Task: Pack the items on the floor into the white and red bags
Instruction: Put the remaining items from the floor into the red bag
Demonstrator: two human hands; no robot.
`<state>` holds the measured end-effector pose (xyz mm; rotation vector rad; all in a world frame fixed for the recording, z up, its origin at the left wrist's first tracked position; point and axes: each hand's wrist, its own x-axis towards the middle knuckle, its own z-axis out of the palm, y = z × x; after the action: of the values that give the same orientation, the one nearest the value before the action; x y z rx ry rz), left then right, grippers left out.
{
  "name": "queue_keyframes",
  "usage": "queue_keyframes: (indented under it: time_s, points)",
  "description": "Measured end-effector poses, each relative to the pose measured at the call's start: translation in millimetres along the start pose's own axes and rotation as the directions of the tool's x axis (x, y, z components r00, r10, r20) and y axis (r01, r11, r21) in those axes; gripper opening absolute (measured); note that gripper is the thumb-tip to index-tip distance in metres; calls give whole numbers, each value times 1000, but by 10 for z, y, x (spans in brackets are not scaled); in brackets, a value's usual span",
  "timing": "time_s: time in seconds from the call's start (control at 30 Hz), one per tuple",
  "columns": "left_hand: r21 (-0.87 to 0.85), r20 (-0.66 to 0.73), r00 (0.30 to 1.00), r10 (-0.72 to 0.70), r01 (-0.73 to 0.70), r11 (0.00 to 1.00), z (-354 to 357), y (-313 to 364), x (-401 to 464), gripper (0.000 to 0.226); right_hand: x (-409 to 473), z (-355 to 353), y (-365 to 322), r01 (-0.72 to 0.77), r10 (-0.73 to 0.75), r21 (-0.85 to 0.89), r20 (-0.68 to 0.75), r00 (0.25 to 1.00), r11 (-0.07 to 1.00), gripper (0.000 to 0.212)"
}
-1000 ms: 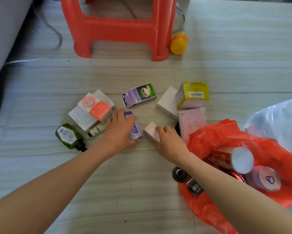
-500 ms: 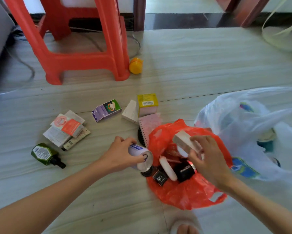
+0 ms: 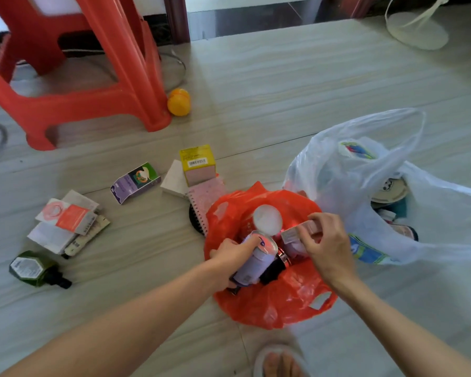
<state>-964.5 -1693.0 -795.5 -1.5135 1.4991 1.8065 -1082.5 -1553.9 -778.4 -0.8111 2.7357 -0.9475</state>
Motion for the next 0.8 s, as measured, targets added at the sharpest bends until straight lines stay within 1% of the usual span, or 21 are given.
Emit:
queue_keyframes:
  time_s: [0.07,0.13,0.17,0.2,0.27,0.33,0.37,0.4,0.47,0.5,0.57,0.63,0.73,0.77,0.8]
  points:
    - [11,28,999,-17,17,1000,74,39,-4,90,-10,-9,1,22,-22,34,-24,999,999,25]
    - [27,52,998,28,-29,999,150,94,-38,79,9,-12,20,33,-33,51,2,999,998,27]
    - [30,54,996,68,-70,997,187,102,-25,72,20,-3,42,36,-38,39,41,998,999,28]
    - [37,43,992,115,-117,992,221,95,-1,65,25,13,69,38,-39,17,90,995,999,28]
    - [22,-9,984,179,-179,984,271,98,24,63,13,46,124,31,-28,-18,161,987,999,28]
    - [-12,-63,970,233,-235,972,289,125,41,61,-20,63,169,25,-20,-32,158,987,999,27]
    - [-25,-68,964,256,-258,966,280,141,43,59,-39,66,187,29,-22,-42,154,988,999,28]
    - [-35,-53,961,273,-275,961,270,150,39,58,-61,66,201,44,-35,-54,156,987,998,30]
    - [-21,35,954,299,-299,954,224,121,30,59,-89,64,212,78,-64,-76,171,983,994,33]
    - [16,84,946,314,-316,949,191,86,16,60,-97,61,204,91,-75,-82,179,981,992,32]
    - [170,132,929,346,-365,915,101,-5,-5,55,-100,63,143,133,-115,-83,190,975,988,29]
    - [306,91,917,389,-398,865,-27,-102,31,44,-82,82,27,201,-181,-84,201,963,976,29]
    - [457,-15,837,547,-481,749,-307,-187,91,34,18,175,-224,321,-295,-94,220,930,943,29]
    - [470,-77,819,568,-472,745,-428,-192,125,33,79,233,-318,367,-338,-94,228,913,926,28]
    - [453,-156,818,554,-440,776,-558,-186,161,33,153,313,-416,408,-378,-93,239,894,908,28]
